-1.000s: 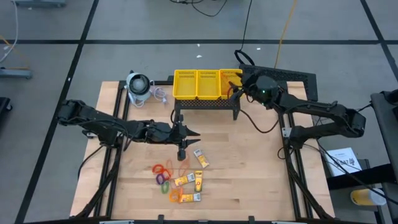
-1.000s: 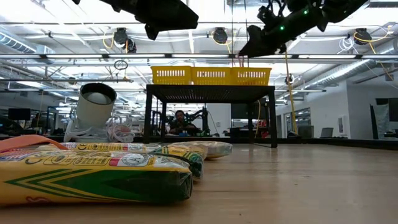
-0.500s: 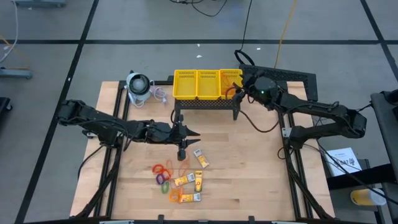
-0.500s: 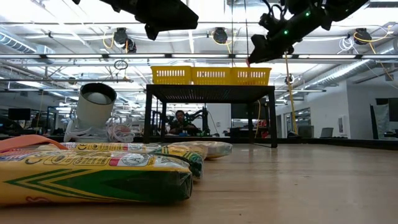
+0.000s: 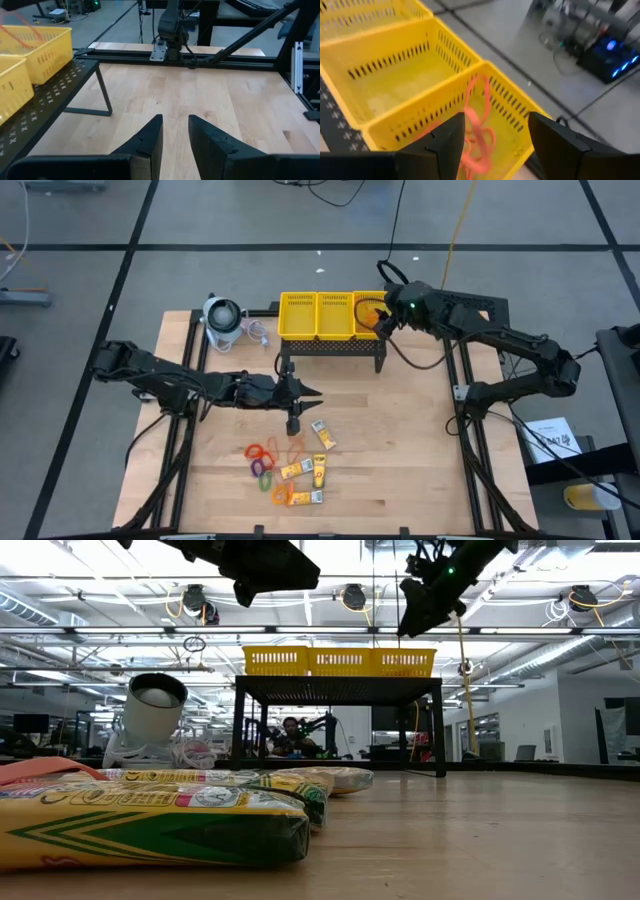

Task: Pick & Place Office Desk Supplies
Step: Put the orange rubber band into the right yellow bin on the shelf

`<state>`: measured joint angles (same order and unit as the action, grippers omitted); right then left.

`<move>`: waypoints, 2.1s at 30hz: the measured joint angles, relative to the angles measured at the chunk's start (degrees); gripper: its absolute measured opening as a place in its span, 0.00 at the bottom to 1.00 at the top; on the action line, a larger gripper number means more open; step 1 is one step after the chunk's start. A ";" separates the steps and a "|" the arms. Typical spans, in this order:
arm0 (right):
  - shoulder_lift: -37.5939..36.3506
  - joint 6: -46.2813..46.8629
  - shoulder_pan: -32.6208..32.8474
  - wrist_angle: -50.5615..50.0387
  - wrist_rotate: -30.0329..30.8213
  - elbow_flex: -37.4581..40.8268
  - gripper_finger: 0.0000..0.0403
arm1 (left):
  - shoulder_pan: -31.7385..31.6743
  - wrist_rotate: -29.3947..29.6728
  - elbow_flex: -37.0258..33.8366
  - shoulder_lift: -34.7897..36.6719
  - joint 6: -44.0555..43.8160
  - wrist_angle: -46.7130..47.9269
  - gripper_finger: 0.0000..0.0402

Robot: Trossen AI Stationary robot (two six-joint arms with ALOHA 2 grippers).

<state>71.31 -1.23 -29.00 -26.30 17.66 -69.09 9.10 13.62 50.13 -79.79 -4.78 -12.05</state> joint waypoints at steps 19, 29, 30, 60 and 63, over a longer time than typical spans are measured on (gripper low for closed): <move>-4.24 0.60 3.47 -1.37 -18.41 -0.64 0.52 | -0.46 -0.19 -0.52 0.66 -5.63 13.97 0.25; -16.08 0.85 14.30 1.89 -20.75 7.72 0.52 | 2.52 -0.71 -11.24 0.66 -13.47 11.21 0.25; -17.30 1.16 15.57 3.78 -20.78 9.49 0.52 | 3.15 -1.07 -12.33 0.66 -15.06 11.26 0.25; -25.46 -1.41 22.76 47.84 -20.89 40.58 0.52 | 13.97 -6.04 -14.19 -2.21 -37.17 28.33 0.25; -25.68 -1.41 22.76 47.68 -20.90 40.58 0.52 | 13.97 -6.00 -14.19 -4.80 -38.56 27.01 0.25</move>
<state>45.63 -2.63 -6.24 21.39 -3.25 -28.51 23.07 7.62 35.94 -84.59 -43.34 14.96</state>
